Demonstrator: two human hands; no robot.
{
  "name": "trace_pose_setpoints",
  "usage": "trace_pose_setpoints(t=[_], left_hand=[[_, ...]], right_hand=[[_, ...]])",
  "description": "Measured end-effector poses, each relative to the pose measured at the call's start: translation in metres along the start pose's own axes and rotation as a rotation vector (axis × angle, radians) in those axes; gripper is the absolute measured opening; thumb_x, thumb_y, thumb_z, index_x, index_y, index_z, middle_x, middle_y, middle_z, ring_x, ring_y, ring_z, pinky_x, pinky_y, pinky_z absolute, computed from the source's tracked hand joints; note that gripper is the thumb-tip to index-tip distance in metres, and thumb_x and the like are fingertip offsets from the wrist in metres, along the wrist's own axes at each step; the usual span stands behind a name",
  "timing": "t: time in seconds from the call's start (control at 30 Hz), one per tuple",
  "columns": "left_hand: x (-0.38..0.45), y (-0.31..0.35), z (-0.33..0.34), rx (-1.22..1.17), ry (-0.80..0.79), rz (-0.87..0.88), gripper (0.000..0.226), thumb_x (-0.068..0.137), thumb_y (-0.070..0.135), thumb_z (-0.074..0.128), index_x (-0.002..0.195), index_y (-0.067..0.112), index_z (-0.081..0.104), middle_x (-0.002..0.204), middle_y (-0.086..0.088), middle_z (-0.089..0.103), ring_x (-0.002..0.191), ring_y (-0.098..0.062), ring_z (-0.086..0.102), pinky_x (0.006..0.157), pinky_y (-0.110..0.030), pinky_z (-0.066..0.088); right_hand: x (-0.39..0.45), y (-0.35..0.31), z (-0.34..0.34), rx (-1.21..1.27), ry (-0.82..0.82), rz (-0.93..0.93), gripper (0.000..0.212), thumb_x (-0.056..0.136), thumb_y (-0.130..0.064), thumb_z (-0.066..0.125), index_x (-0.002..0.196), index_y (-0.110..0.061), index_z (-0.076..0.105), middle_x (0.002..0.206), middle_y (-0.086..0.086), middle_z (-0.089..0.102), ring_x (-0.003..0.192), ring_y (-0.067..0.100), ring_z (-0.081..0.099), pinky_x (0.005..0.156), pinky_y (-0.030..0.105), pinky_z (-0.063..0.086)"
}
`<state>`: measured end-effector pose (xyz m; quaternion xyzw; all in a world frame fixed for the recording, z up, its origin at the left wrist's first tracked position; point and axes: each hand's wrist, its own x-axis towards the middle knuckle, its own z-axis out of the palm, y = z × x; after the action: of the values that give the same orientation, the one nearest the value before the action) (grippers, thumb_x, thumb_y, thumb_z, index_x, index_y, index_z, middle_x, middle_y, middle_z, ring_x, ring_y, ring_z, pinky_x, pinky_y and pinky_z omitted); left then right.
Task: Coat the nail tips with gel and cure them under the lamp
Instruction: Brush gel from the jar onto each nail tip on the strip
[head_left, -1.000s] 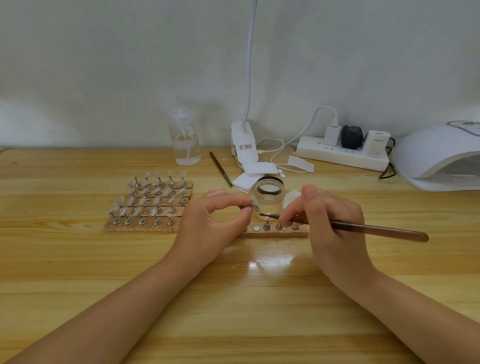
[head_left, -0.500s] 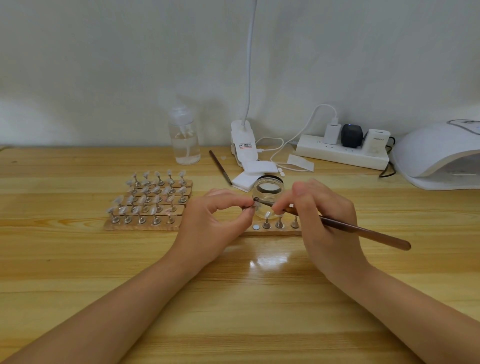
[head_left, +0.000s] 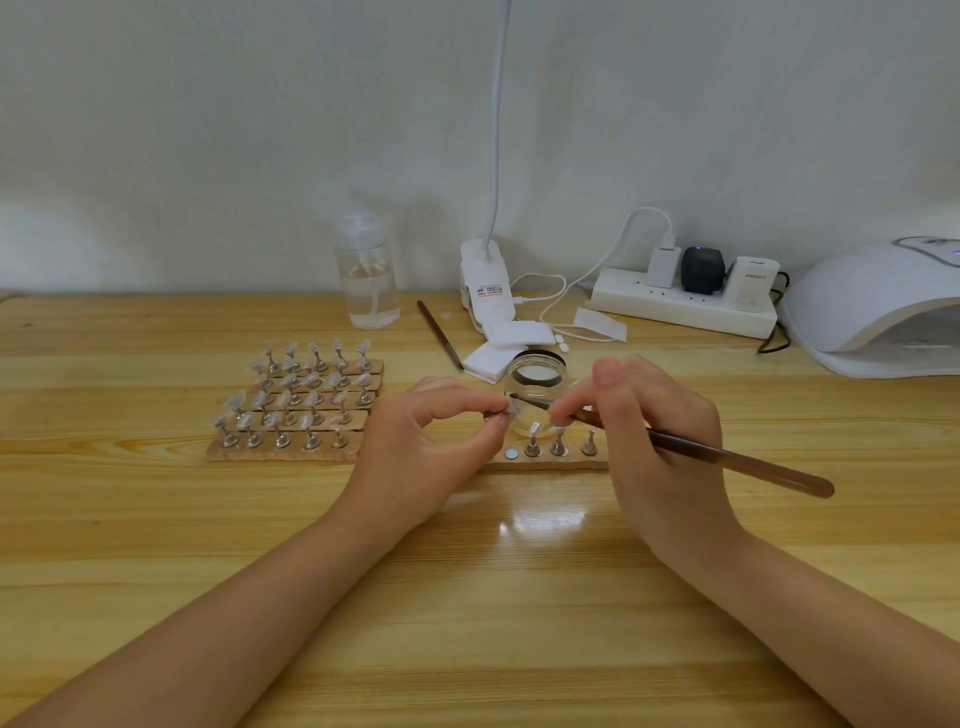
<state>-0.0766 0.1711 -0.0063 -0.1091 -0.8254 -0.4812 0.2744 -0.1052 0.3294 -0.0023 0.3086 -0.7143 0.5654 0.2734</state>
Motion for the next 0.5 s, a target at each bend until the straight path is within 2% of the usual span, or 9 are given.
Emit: trace_pose_setpoints(t=[0.13, 0.23, 0.3, 0.37, 0.43, 0.5], left_hand=[[-0.0002, -0.0002, 0.0005, -0.013, 0.003, -0.005, 0.03, 0.073, 0.002, 0.07, 0.076, 0.032, 0.068, 0.071, 0.024, 0.065, 0.074, 0.002, 0.06, 0.073, -0.03, 0.052], [-0.0005, -0.0005, 0.0008, -0.022, 0.006, -0.01, 0.028, 0.073, 0.003, 0.07, 0.076, 0.032, 0.069, 0.071, 0.024, 0.066, 0.075, 0.001, 0.061, 0.073, -0.031, 0.053], [-0.0004, -0.0005, 0.0008, -0.029, 0.008, -0.018, 0.028, 0.073, 0.004, 0.07, 0.077, 0.031, 0.069, 0.071, 0.023, 0.066, 0.076, 0.001, 0.061, 0.074, -0.028, 0.052], [-0.0001, -0.0007, 0.0008, -0.023, 0.014, -0.008, 0.03, 0.073, 0.003, 0.071, 0.077, 0.033, 0.068, 0.073, 0.024, 0.065, 0.079, 0.003, 0.061, 0.078, -0.019, 0.049], [0.0003, -0.0006, 0.0008, -0.015, 0.012, 0.003, 0.032, 0.073, 0.002, 0.071, 0.078, 0.033, 0.067, 0.078, 0.022, 0.065, 0.084, 0.003, 0.061, 0.08, -0.01, 0.044], [0.0007, -0.001, 0.0011, -0.021, 0.003, 0.008, 0.029, 0.073, 0.004, 0.071, 0.08, 0.032, 0.067, 0.082, 0.019, 0.066, 0.086, 0.001, 0.061, 0.081, -0.009, 0.043]], right_hand=[[-0.0004, 0.0015, 0.0016, -0.006, -0.006, 0.011, 0.038, 0.091, -0.031, 0.038, 0.068, -0.019, 0.065, 0.067, -0.006, 0.064, 0.07, 0.006, 0.06, 0.069, 0.018, 0.045], [0.0001, 0.0005, 0.0009, 0.013, -0.008, 0.027, 0.038, 0.091, -0.032, 0.036, 0.066, -0.022, 0.063, 0.065, -0.002, 0.064, 0.069, 0.01, 0.06, 0.068, 0.025, 0.048], [0.0003, -0.0008, 0.0003, 0.035, -0.01, 0.037, 0.038, 0.091, -0.034, 0.035, 0.065, -0.025, 0.062, 0.063, -0.004, 0.063, 0.068, 0.011, 0.061, 0.067, 0.03, 0.049], [0.0, -0.0013, -0.0006, 0.062, -0.017, 0.051, 0.039, 0.09, -0.034, 0.035, 0.064, -0.025, 0.062, 0.061, -0.007, 0.062, 0.066, 0.012, 0.061, 0.066, 0.033, 0.05], [-0.001, -0.0009, -0.0016, 0.084, -0.022, 0.064, 0.042, 0.09, -0.035, 0.035, 0.061, -0.023, 0.063, 0.059, -0.006, 0.061, 0.063, 0.012, 0.06, 0.065, 0.032, 0.049], [-0.0019, -0.0005, -0.0027, 0.116, -0.022, 0.083, 0.044, 0.089, -0.036, 0.036, 0.059, -0.02, 0.063, 0.056, -0.003, 0.061, 0.059, 0.011, 0.059, 0.063, 0.028, 0.048]])
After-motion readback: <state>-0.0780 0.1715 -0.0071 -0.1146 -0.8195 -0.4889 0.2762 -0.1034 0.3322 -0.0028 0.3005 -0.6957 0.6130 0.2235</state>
